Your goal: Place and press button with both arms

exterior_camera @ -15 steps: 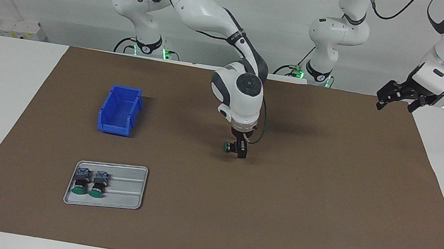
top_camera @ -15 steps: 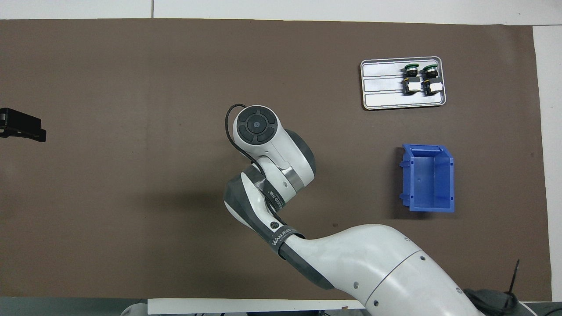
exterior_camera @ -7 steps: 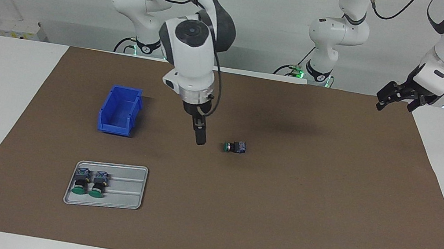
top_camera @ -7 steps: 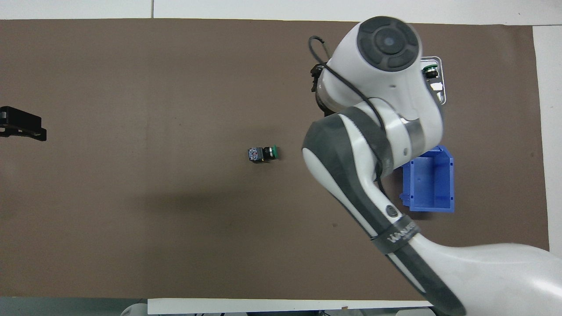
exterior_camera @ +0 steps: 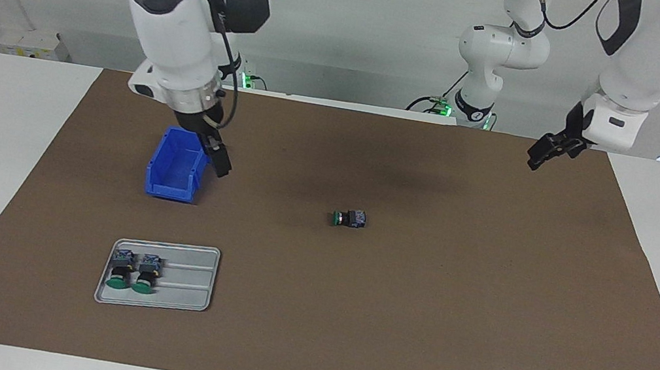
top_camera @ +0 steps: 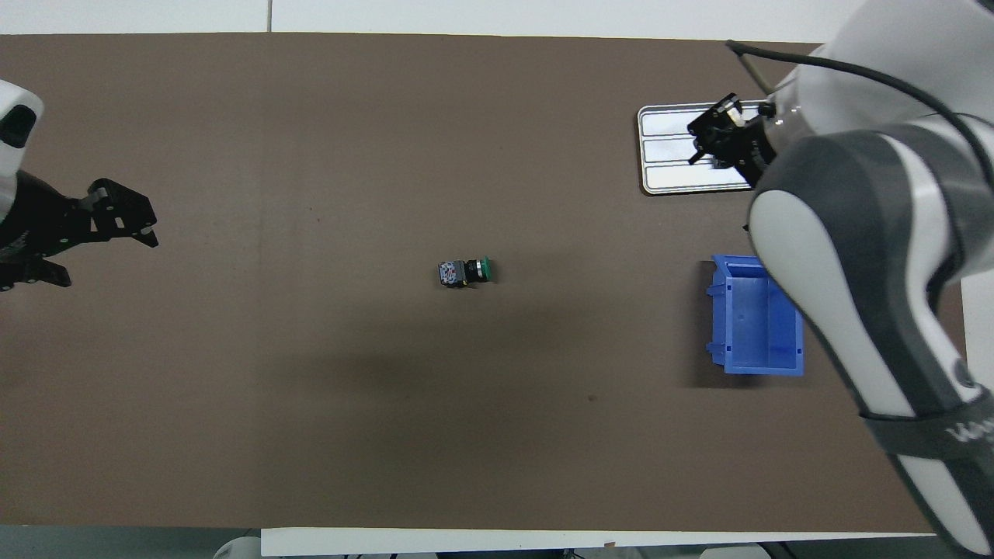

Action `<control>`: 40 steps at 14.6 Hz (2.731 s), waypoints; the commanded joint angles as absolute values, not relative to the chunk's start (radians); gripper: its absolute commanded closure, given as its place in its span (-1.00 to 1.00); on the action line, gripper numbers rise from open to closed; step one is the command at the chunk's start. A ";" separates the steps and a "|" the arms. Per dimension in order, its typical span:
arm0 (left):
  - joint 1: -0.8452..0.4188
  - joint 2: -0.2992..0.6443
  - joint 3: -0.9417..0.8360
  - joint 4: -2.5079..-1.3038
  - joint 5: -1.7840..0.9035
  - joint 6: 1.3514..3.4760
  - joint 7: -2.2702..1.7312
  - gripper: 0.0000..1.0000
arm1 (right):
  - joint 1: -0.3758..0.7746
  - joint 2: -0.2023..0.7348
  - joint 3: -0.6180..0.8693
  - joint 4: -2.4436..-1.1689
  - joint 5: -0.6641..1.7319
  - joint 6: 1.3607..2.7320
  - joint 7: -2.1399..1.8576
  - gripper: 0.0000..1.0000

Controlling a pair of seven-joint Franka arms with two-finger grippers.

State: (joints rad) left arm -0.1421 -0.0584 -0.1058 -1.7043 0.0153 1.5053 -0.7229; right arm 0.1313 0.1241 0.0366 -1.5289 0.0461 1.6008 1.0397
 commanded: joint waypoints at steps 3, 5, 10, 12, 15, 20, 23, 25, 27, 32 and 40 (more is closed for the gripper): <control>-0.273 0.027 -0.095 -1.721 -0.034 1.600 -1.169 -1.00 | 0.029 0.015 0.041 -1.549 0.029 1.468 0.656 -0.99; -0.317 0.067 -0.095 -1.717 -0.060 1.621 -1.315 -1.00 | 0.014 -0.012 0.041 -1.558 0.000 1.422 0.484 -0.99; -0.449 0.165 -0.094 -1.709 -0.066 1.730 -1.737 -1.00 | -0.058 -0.034 0.038 -1.600 -0.005 1.394 0.057 -0.99; -0.477 0.190 -0.095 -1.713 -0.064 1.814 -1.869 -1.00 | -0.052 -0.035 0.040 -1.615 -0.043 1.432 0.040 -0.99; -0.540 0.245 -0.095 -1.721 -0.064 1.908 -1.995 -0.99 | -0.046 -0.035 0.044 -1.615 -0.061 1.439 0.018 -0.99; -0.632 0.317 -0.094 -1.736 -0.064 2.011 -2.036 -0.99 | -0.061 -0.025 0.044 -1.611 -0.061 1.454 -0.011 -0.99; -0.650 0.376 -0.094 -1.721 -0.060 2.063 -2.129 -0.98 | -0.060 -0.029 0.041 -1.612 -0.046 1.439 -0.011 -0.99; -0.664 0.396 -0.094 -1.717 -0.058 2.074 -2.161 -0.98 | -0.058 -0.032 0.041 -1.614 -0.046 1.437 -0.008 -0.99; -0.667 0.426 -0.094 -1.715 -0.055 2.097 -2.174 -0.98 | -0.058 -0.032 0.041 -1.612 -0.046 1.439 -0.005 -0.99; -0.667 0.454 -0.091 -1.717 -0.054 2.134 -2.212 -0.97 | -0.055 -0.034 0.043 -1.612 -0.046 1.439 -0.005 -0.99; -0.664 0.459 -0.086 -1.729 -0.052 2.183 -2.253 -0.96 | -0.055 -0.034 0.043 -1.612 -0.046 1.439 -0.005 -0.99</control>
State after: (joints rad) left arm -0.6508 0.4511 -0.1007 -1.7262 -0.0588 2.1566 -2.2301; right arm -0.0465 -0.0095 0.0385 -1.5844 -0.0473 1.4292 0.0152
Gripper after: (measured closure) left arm 0.018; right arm 0.004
